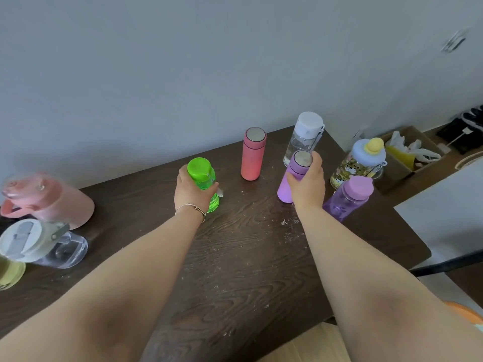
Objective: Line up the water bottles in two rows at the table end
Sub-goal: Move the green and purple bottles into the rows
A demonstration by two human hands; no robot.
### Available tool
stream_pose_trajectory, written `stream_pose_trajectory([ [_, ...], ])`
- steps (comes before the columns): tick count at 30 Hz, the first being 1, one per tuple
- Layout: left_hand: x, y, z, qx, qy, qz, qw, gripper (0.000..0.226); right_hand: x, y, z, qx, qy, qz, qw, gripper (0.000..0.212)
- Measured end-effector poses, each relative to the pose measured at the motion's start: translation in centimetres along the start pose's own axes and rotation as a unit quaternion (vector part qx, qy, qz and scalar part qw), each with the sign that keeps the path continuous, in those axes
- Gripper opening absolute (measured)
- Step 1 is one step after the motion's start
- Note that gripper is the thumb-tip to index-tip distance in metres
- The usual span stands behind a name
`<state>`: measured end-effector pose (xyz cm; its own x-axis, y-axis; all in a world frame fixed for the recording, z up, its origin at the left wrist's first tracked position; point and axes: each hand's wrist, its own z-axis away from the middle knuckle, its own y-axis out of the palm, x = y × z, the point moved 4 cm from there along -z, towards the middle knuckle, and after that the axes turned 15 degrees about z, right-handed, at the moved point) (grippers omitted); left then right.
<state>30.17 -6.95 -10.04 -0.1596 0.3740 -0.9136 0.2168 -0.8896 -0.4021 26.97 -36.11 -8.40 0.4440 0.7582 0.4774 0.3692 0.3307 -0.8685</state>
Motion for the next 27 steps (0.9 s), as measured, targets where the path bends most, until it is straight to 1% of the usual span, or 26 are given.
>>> stream_pose_trajectory([
  [5,-0.1,0.0,0.5,-0.004,0.004,0.01,1.0,0.08,0.2,-0.2,0.3,0.005,-0.014,0.008,1.0,0.078],
  [16,-1.8,-0.6,3.7,-0.007,0.021,0.022,1.0,0.079,1.7,-2.4,3.3,0.042,-0.061,-0.021,0.997,0.078],
  [22,-2.6,-3.4,7.1,-0.032,0.027,0.028,0.999,0.078,1.7,-4.5,6.7,0.05,-0.096,-0.022,0.994,0.079],
  [27,-2.3,-7.3,11.2,-0.064,0.025,0.027,0.997,0.075,2.7,-6.1,10.5,0.058,-0.128,-0.056,0.988,0.076],
])
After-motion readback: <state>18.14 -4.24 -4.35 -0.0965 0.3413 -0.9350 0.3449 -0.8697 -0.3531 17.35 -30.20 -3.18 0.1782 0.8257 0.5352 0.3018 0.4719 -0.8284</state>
